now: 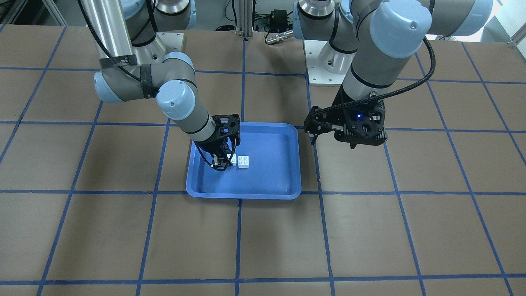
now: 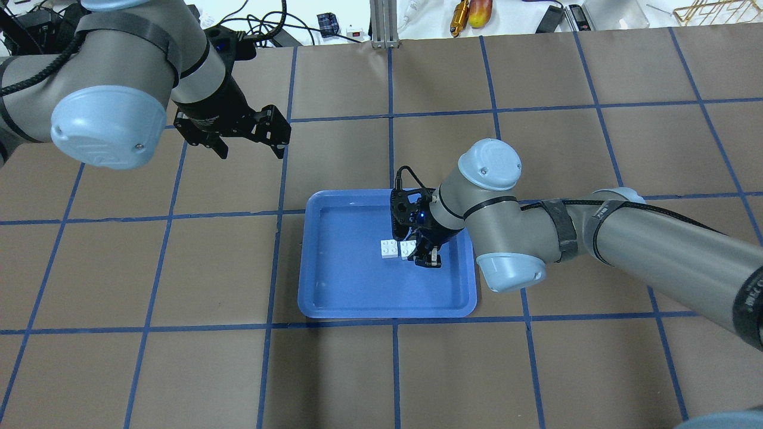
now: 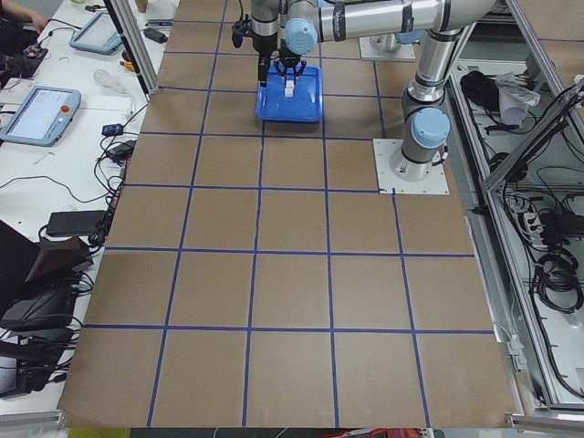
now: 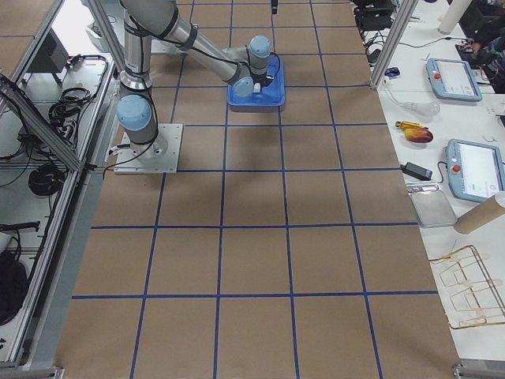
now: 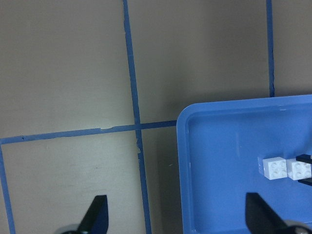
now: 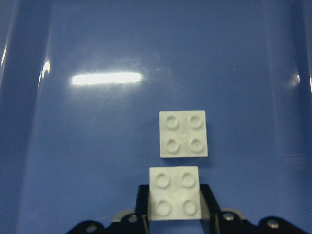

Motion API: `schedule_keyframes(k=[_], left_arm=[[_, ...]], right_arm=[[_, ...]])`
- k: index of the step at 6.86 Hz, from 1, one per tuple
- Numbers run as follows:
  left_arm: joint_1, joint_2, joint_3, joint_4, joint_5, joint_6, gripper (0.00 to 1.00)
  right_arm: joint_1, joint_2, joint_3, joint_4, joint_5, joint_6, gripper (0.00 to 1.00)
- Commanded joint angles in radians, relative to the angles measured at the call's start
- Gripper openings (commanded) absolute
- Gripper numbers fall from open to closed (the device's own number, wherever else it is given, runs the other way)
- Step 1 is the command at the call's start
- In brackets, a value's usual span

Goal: Assemble white blocks and place on blue tray

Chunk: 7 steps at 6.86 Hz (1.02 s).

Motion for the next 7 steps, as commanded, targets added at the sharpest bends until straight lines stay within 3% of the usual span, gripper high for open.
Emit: schedule_keyframes(k=[1,6,7], left_arm=[[0.003,0.000,0.001,0.015,-0.001,0.001,1.00],[-0.001,0.000,0.000,0.031,0.000,-0.002,1.00],[0.003,0.001,0.003,0.032,-0.001,0.000,1.00]], right_arm=[[0.004,0.010,0.000,-0.022,0.001,0.027,0.00],[0.016,0.014,0.002,-0.044,-0.001,0.032,0.00],[0.016,0.014,0.003,-0.045,-0.001,0.049,0.20]])
